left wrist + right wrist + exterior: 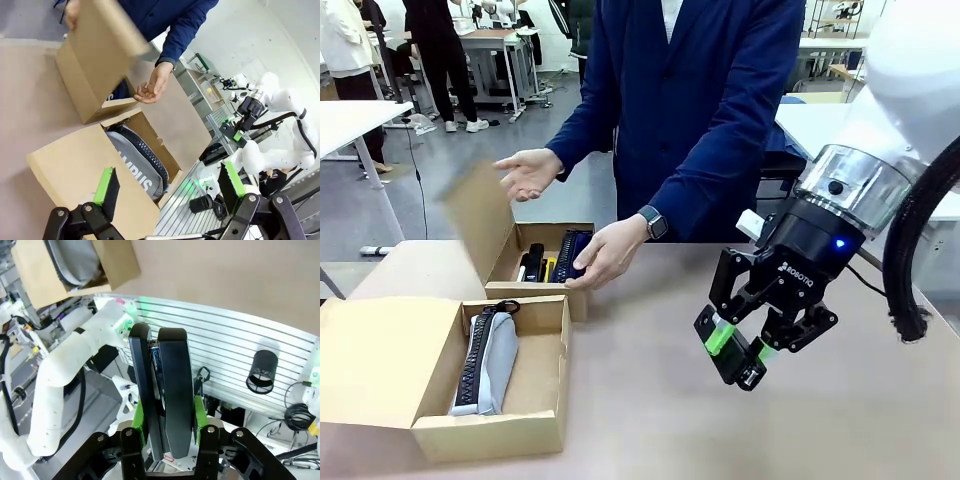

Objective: Place items inside the box.
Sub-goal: Pick up a Pencil pouch or Stapler and place it inside the Mailer Box closest to the robot.

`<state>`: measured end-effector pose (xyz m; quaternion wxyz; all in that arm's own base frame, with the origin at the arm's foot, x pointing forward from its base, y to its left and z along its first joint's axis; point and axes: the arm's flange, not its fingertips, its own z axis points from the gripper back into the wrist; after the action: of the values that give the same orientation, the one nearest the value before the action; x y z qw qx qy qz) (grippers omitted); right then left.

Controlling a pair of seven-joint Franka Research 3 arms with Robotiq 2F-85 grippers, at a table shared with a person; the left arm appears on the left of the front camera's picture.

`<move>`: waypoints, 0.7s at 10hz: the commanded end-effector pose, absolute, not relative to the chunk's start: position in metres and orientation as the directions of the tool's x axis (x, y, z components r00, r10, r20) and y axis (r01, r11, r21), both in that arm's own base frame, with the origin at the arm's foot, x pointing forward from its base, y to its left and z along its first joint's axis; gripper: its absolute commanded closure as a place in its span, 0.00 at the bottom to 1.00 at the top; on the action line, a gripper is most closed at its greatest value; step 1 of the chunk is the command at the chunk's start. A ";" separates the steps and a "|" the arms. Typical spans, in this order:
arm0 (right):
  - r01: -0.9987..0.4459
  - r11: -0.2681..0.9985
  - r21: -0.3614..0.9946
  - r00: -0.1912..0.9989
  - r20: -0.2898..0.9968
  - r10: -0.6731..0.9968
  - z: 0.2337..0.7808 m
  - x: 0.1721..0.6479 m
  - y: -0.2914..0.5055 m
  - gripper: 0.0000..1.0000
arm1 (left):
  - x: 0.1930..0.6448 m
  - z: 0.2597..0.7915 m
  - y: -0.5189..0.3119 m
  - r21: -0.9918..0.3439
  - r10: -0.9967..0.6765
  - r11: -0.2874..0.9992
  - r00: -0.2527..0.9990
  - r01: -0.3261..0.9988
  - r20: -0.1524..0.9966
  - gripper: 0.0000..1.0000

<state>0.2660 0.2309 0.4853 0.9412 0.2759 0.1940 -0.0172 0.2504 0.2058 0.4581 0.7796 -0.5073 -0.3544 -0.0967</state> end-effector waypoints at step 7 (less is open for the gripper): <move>0.046 0.830 0.557 0.954 -0.270 0.129 0.480 0.293 0.256 0.58 | 0.250 0.459 0.205 -0.713 0.218 0.457 0.710 0.532 0.670 0.00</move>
<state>0.2848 0.2478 0.4815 0.9491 0.2767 0.1506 -0.0012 0.2504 0.2058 0.4580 0.7796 -0.5073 -0.3543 -0.0965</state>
